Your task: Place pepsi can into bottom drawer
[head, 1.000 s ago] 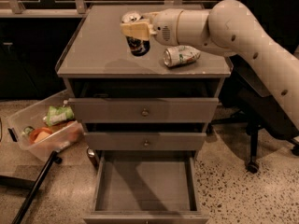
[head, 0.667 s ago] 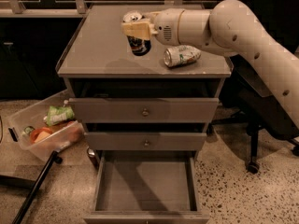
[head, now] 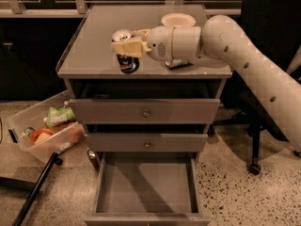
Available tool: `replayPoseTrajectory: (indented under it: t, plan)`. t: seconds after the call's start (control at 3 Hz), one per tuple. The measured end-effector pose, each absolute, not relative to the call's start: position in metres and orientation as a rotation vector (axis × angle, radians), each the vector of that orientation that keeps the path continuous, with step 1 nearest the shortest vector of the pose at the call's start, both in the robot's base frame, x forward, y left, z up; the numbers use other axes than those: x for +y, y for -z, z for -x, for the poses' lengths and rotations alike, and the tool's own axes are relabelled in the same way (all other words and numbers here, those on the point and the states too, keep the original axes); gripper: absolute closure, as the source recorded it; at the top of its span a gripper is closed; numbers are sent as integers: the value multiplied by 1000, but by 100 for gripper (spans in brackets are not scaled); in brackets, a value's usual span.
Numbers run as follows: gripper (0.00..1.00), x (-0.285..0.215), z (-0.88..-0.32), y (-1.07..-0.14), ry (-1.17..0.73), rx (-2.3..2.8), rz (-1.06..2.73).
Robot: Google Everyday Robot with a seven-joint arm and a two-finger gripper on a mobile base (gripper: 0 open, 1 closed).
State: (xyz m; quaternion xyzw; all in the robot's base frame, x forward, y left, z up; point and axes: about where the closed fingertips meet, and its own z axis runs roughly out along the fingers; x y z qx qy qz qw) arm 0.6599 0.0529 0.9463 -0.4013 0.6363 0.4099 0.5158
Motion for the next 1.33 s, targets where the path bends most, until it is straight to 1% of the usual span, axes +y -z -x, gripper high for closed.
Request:
replayPoseTrajectory:
  t: [0.33, 0.67, 1.0, 1.33]
  plan:
    - [100, 65, -608, -913, -1100, 1538, 1015]
    - [100, 65, -564, -864, -1118, 1625, 1041]
    - [100, 71, -539, -799, -1034, 1712, 1062]
    - [100, 78, -540, -784, -1006, 1733, 1026]
